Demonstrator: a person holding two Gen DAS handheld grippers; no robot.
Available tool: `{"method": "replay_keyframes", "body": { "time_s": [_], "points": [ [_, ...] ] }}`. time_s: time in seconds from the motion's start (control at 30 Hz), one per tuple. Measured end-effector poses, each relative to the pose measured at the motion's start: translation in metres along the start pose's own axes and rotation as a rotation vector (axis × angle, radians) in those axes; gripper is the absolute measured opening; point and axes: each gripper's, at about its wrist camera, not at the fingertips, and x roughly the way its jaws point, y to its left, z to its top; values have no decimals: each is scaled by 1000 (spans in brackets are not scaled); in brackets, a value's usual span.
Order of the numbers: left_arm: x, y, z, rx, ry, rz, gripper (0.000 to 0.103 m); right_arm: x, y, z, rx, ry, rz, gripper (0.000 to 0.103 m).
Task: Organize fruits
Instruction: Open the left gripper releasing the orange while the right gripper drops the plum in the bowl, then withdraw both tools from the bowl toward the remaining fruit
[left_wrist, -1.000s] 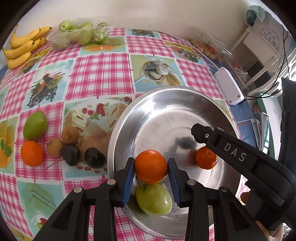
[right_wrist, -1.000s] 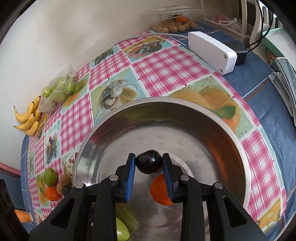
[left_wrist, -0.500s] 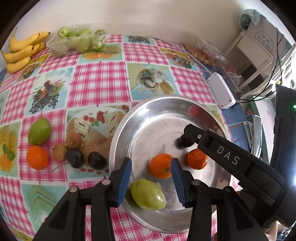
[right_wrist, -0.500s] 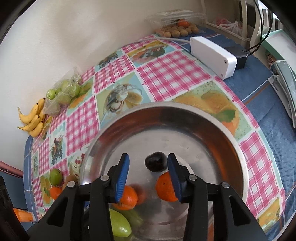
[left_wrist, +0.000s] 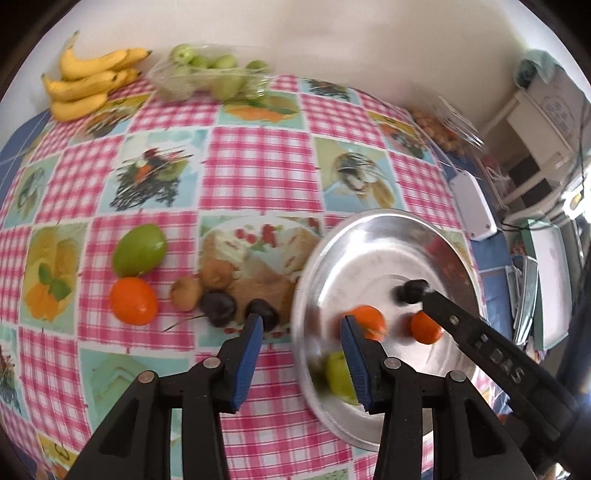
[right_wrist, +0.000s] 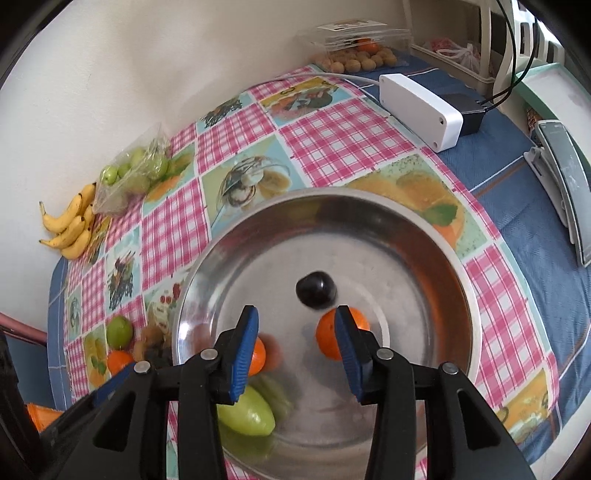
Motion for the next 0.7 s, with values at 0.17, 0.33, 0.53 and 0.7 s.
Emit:
{"method": "replay_keyframes", "body": {
  "time_s": [0.17, 0.33, 0.53, 0.7],
  "points": [
    [-6, 17, -1, -23, 0, 24, 49, -5, 4, -8, -13, 26, -6, 44],
    [-9, 28, -6, -44, 10, 31, 52, -8, 8, -17, -20, 48, -4, 44],
    [-15, 35, -12, -55, 11, 43, 56, -17, 16, -28, -25, 49, 14, 44],
    [-18, 36, -16, -45, 15, 45, 57, -24, 25, -39, -27, 48, 28, 44]
  ]
}}
